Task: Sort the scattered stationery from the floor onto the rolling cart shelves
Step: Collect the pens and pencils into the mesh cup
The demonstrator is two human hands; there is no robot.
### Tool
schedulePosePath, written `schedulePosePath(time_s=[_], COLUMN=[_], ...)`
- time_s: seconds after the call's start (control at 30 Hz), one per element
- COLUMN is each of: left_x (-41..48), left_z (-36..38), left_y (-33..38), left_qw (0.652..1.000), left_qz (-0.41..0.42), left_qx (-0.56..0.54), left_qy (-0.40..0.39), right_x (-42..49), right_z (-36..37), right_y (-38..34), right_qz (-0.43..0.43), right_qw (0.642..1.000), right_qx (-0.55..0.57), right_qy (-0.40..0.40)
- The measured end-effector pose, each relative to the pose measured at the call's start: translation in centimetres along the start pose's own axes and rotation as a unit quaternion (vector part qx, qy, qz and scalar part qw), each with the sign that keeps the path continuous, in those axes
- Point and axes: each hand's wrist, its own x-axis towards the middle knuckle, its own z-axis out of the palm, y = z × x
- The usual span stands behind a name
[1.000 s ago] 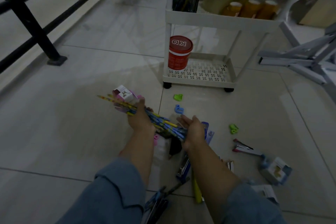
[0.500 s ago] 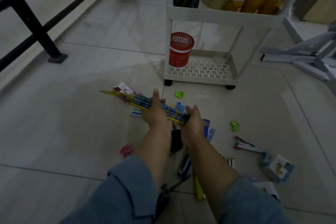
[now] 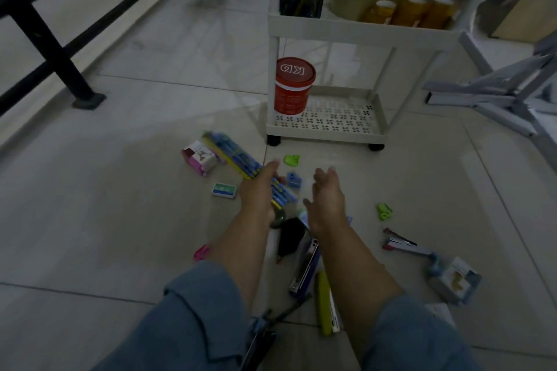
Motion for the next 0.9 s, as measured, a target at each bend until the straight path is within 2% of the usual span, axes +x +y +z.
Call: schedulePosePath(time_s=[0.07, 0.1, 0.17, 0.23, 0.3, 0.4, 0.43, 0.5, 0.57, 0.63, 0.7, 0.8, 0.9], left_x=[0.0, -0.1, -0.5, -1.1, -1.6, -2.2, -2.3, -2.4, -2.3, -2.2, -2.5, -3.3, -4.3], left_z=[-1.2, -1.9, -3.0, -3.3, -2.7, -1.5, -1.3, -1.2, -1.2, -0.7, 0.1, 1.5, 3.5], left_y=[-0.2, -0.2, -0.1, -0.1, -0.1, 0.1, 0.2, 0.2, 0.3, 0.5, 0.8, 1.6, 3.5], left_qw=[0.978, 0.95, 0.873, 0.796, 0.746, 0.745, 0.746, 0.76, 0.8, 0.829, 0.82, 0.796, 0.816], left_qz=[-0.021, -0.032, -0.059, -0.091, -0.102, -0.108, -0.108, -0.091, -0.048, -0.006, 0.022, 0.046, 0.088], left_qx=[0.188, 0.278, 0.418, 0.496, 0.537, 0.53, 0.527, 0.523, 0.498, 0.472, 0.483, 0.517, 0.505], left_qy=[-0.087, -0.137, -0.246, -0.337, -0.38, -0.391, -0.392, -0.375, -0.331, -0.301, -0.306, -0.311, -0.267], right_x=[0.8, 1.3, 2.2, 2.8, 3.1, 2.4, 2.2, 2.0, 2.3, 2.4, 2.1, 1.3, 0.7], right_z=[-1.3, -1.9, -2.6, -3.1, -3.1, -2.3, -2.0, -1.9, -2.4, -2.8, -2.5, -1.2, 0.3], right_y=[-1.0, -1.6, -3.4, -5.1, -6.0, -5.3, -5.0, -5.0, -5.5, -5.4, -4.9, -5.7, -8.5], right_qz=[-0.038, -0.054, -0.09, -0.129, -0.139, -0.109, -0.11, -0.126, -0.121, -0.091, -0.074, -0.11, -0.157], right_qw=[0.998, 0.995, 0.992, 0.988, 0.98, 0.926, 0.918, 0.938, 0.974, 0.986, 0.981, 0.976, 0.971], right_qx=[-0.057, -0.078, -0.091, -0.088, -0.136, -0.336, -0.349, -0.286, -0.171, -0.122, -0.15, -0.132, -0.105], right_qy=[0.0, -0.001, 0.002, -0.009, -0.031, -0.129, -0.155, -0.148, -0.088, -0.072, -0.099, -0.135, -0.147])
